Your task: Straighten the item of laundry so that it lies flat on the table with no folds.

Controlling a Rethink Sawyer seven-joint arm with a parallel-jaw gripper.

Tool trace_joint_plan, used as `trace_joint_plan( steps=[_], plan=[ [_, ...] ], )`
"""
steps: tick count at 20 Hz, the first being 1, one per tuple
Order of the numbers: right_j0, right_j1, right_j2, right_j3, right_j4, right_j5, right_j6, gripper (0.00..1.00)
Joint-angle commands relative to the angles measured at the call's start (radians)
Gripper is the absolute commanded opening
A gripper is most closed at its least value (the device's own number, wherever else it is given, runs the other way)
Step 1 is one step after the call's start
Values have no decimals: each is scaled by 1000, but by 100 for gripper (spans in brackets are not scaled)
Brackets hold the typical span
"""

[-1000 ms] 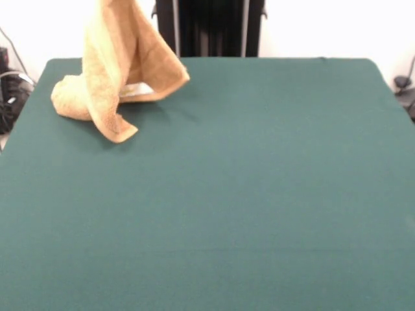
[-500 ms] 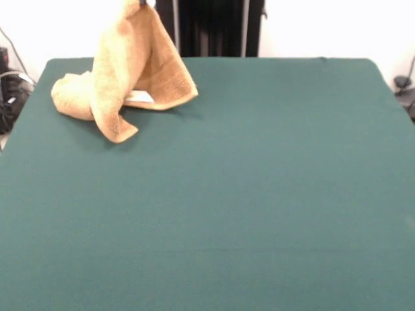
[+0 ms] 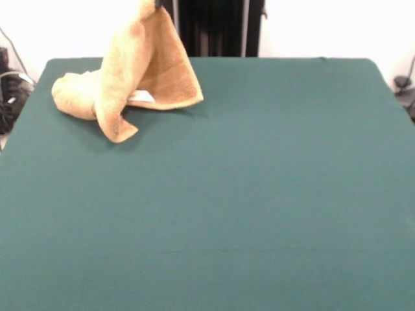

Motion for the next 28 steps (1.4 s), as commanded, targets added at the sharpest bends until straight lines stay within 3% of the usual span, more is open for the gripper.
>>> trace_joint_plan(
  steps=[1,5,13,24,28],
  plan=[
    [187,97,-56,-162,39,27,190,0],
    [266,145,-84,-249,75,70,198,0],
    [324,202,-65,-426,152,252,190,0],
    [385,286,-77,-555,178,250,218,0],
    [446,324,-126,-613,197,257,237,0]
  ],
)
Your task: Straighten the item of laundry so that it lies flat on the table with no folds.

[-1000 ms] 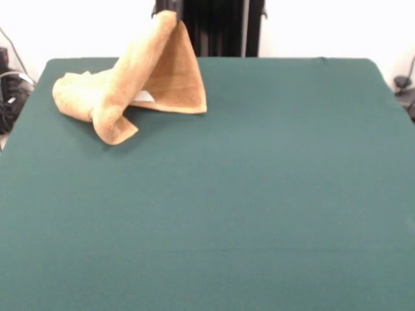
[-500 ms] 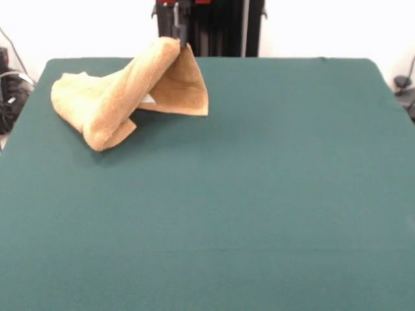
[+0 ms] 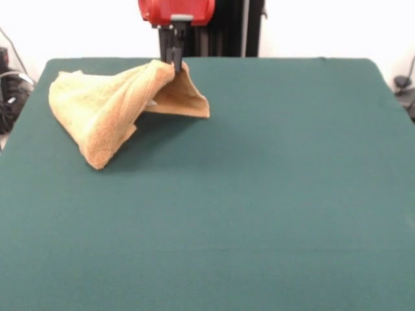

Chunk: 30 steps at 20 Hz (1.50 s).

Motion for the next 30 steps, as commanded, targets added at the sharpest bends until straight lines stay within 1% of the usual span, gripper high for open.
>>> trace_joint_plan(
  steps=[1,5,9,12,16,17,19,25,30],
  plan=[
    [109,79,-28,-159,81,92,240,0],
    [167,121,-77,-215,116,119,264,0],
    [197,144,-103,-235,147,116,271,0],
    [227,170,-123,-285,173,135,268,0],
    [242,193,-130,-312,184,123,257,0],
    [232,177,-125,-286,178,108,255,0],
    [230,180,-125,-279,180,92,254,0],
    [226,196,-122,-279,175,58,251,0],
    [231,196,-122,-285,165,72,237,0]
  ],
)
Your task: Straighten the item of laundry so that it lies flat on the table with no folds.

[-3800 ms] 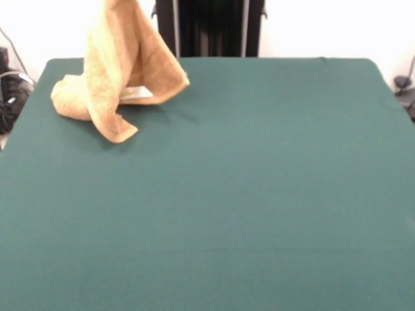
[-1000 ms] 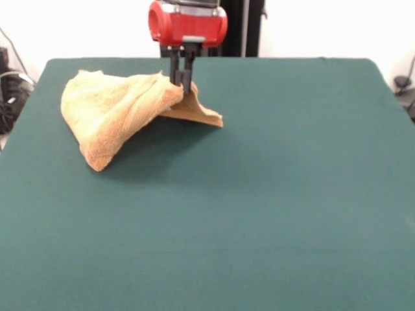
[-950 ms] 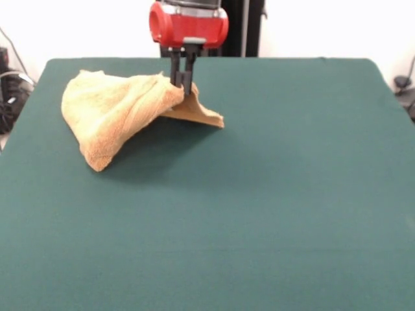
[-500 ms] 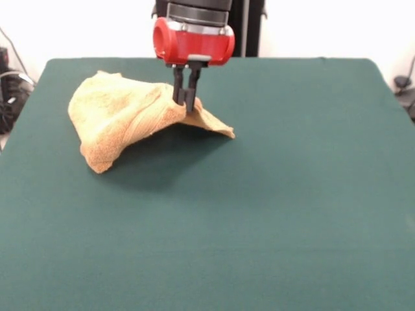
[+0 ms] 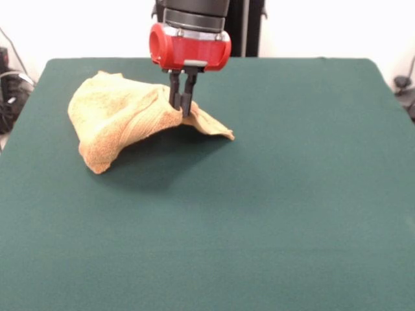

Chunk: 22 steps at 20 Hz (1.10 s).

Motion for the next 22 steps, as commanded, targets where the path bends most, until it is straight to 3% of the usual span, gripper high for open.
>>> trace_joint_plan(
  steps=[1,5,12,22],
  plan=[
    [32,29,24,-45,38,66,226,0],
    [36,89,30,-56,8,50,200,0],
    [78,293,5,-113,11,-188,253,0],
    [118,402,-29,-160,81,-280,270,0]
  ],
)
